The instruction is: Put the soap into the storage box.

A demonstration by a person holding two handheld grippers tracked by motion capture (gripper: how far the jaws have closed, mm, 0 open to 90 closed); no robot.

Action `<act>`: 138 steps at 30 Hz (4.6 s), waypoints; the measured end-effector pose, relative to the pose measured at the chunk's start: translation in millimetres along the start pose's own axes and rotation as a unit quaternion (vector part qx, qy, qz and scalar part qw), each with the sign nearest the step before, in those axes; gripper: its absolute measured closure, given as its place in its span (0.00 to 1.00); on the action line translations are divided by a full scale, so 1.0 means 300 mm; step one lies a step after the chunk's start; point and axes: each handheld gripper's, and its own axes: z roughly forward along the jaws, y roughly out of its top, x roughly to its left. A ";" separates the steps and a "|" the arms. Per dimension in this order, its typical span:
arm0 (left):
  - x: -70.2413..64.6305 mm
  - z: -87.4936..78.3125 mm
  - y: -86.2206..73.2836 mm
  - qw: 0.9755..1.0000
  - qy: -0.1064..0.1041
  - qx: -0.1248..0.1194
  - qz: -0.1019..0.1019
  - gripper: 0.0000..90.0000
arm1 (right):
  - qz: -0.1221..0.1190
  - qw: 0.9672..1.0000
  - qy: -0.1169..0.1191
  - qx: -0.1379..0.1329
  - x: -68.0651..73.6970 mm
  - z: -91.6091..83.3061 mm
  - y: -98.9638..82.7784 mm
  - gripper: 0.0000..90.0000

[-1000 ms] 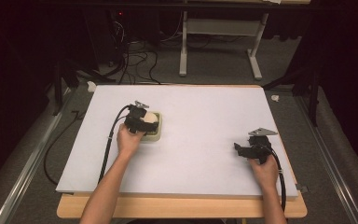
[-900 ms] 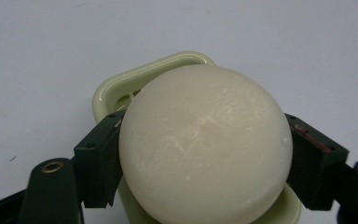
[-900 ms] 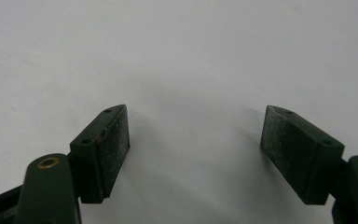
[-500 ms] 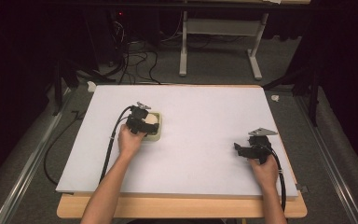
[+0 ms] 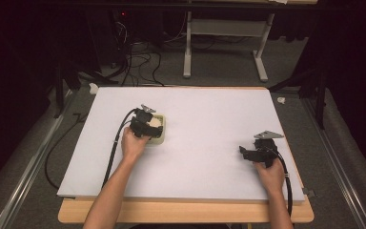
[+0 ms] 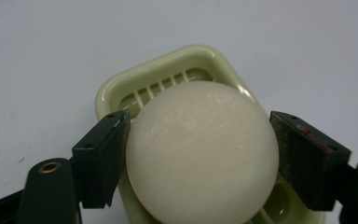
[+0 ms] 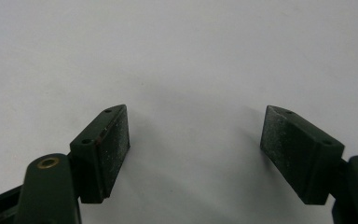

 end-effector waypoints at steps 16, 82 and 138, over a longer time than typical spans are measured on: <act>0.007 -0.063 0.018 0.999 -0.010 -0.036 -0.001 0.22 | 0.000 1.000 0.000 0.000 0.000 0.000 0.000 0.27; 0.116 -0.349 -0.144 0.995 -0.032 -0.088 -0.036 0.24 | 0.006 1.000 0.002 0.002 -0.004 0.002 0.000 0.26; 0.155 -0.421 -0.329 0.994 -0.025 -0.083 -0.068 0.23 | 0.005 1.000 0.000 0.001 -0.002 0.001 0.000 0.26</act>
